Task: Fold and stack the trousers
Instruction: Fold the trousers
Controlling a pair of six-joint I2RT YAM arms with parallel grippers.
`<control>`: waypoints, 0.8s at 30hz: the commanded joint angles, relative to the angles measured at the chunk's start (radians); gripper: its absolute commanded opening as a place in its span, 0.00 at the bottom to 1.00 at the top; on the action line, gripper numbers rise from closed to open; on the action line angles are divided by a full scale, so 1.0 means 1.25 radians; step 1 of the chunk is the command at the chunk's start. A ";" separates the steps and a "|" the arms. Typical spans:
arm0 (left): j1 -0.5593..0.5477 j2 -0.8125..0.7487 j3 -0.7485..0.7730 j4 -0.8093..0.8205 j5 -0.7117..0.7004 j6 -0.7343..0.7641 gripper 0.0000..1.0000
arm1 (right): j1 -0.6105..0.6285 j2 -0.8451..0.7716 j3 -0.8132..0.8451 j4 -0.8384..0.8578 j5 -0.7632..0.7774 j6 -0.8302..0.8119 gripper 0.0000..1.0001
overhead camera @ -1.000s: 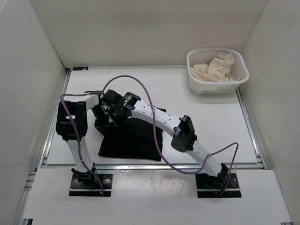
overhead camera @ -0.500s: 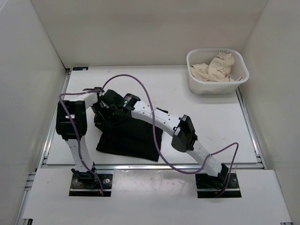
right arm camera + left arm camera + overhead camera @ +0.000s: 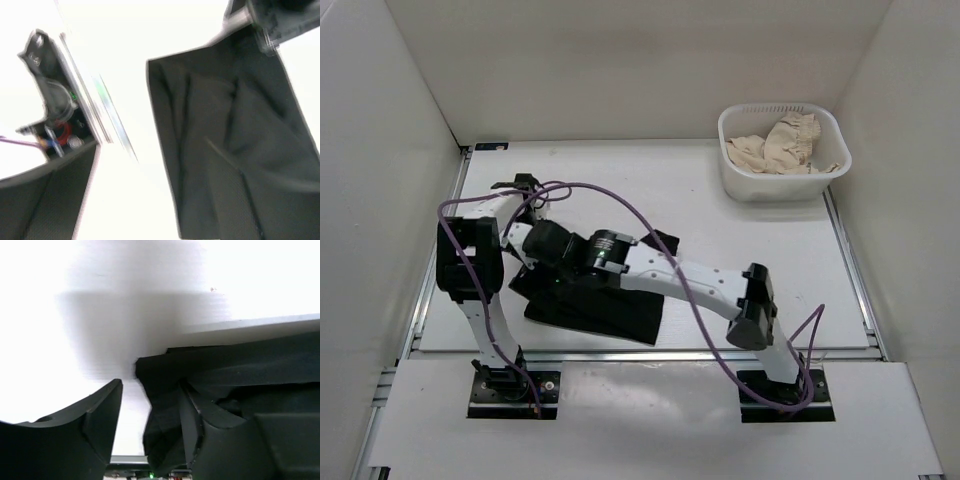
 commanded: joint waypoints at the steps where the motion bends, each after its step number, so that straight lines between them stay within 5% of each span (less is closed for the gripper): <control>1: 0.026 -0.074 0.046 0.022 -0.034 0.006 0.61 | -0.026 -0.104 0.014 -0.003 0.029 -0.038 0.89; 7: 0.044 -0.133 0.047 0.008 -0.056 0.006 0.63 | -0.074 -0.235 -0.125 -0.026 0.132 0.056 0.91; 13: 0.019 -0.302 0.054 0.049 -0.019 0.006 0.71 | -0.269 -0.497 -0.529 0.068 0.051 0.303 0.91; 18: -0.227 -0.436 -0.007 0.073 -0.005 0.006 0.77 | -0.431 -0.715 -0.910 0.240 -0.073 0.451 0.92; 24: -0.557 -0.384 -0.112 0.074 -0.062 0.006 0.80 | -0.500 -0.751 -1.078 0.364 -0.128 0.548 0.92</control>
